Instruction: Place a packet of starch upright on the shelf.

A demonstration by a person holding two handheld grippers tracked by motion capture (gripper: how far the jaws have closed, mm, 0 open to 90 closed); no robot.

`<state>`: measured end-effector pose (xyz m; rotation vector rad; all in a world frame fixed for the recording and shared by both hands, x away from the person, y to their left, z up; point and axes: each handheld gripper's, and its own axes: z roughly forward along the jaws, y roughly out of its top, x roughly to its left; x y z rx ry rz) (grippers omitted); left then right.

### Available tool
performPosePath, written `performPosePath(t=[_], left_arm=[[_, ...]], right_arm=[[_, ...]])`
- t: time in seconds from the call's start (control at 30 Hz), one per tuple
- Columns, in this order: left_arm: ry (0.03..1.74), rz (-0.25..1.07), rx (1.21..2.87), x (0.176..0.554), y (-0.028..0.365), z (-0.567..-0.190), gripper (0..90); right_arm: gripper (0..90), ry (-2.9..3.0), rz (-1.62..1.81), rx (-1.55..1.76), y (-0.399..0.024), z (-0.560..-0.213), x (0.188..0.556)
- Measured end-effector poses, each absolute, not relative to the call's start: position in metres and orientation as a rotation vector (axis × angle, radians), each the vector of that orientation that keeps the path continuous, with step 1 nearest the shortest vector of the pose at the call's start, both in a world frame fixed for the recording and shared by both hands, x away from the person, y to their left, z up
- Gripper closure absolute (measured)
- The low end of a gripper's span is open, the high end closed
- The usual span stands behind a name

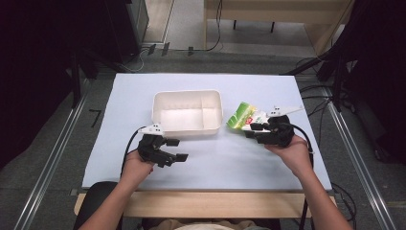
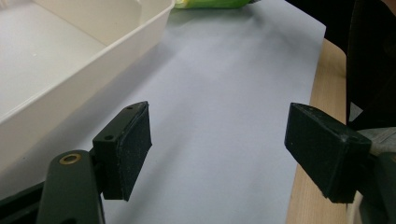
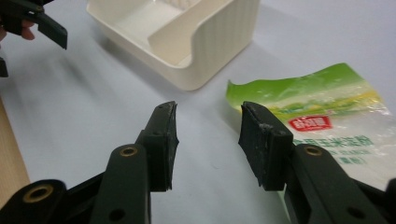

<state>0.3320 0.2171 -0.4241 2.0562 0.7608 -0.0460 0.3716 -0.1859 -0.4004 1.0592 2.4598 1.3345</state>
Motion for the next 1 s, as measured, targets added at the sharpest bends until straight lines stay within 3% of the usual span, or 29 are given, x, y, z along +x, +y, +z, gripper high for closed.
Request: performPosePath(t=[0.37, 0.53, 0.8, 1.0], left_arm=[[0.764, -0.046, 2.058, 0.332, 0.216, -0.424, 23.5], [0.763, -0.047, 2.055, 0.332, 0.216, -0.425, 23.5], [0.758, -0.047, 2.066, 0.332, 0.216, -0.424, 23.5], [0.755, -0.048, 2.066, 0.333, 0.216, -0.425, 23.5]], right_arm=[[61.0, 2.387, 1.335, 1.153, -0.216, -0.396, 0.379], [69.0, 2.363, 1.304, 1.163, -0.225, -0.391, 0.382], [89.4, 2.276, 1.258, 1.239, -0.244, -0.397, 0.395], [90.0, 2.248, 1.218, 1.272, -0.255, -0.403, 0.405]])
